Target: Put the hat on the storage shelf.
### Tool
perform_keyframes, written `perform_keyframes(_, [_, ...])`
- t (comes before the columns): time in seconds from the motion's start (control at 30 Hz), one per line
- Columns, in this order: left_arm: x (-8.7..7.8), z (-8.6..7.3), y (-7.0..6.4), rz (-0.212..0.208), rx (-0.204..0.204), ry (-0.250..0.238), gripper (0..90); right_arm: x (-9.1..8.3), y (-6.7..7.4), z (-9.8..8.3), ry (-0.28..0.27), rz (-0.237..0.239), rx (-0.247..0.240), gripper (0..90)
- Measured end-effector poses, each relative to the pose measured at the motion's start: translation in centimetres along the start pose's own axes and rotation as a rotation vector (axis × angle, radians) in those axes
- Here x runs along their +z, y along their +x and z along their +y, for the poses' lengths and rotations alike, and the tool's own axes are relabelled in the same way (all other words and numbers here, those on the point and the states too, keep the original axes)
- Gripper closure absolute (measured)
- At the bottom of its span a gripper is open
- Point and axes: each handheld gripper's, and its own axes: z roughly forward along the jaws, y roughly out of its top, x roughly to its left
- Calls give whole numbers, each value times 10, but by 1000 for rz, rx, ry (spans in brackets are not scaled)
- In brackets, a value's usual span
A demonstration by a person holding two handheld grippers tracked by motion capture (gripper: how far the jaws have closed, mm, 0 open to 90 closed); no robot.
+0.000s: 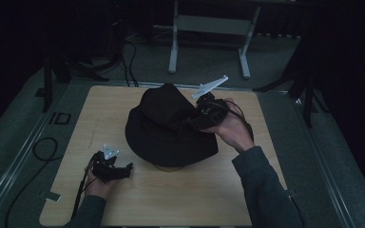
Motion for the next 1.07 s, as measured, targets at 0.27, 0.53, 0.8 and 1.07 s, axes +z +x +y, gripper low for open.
perform_keyframes(0.27, [0,0,0,0,0,0,94,-4,-10,-2,-44,-72,99,244])
perform_keyframes(0.53, [0,0,0,0,3,3,94,7,-4,3,-8,-49,82,204])
perform_keyframes(0.8, [0,0,0,-1,3,3,94,-7,0,3,-48,-24,84,136])
perform_keyframes(1.07, [0,0,0,0,3,3,94,-23,1,-3,-80,-39,73,149])
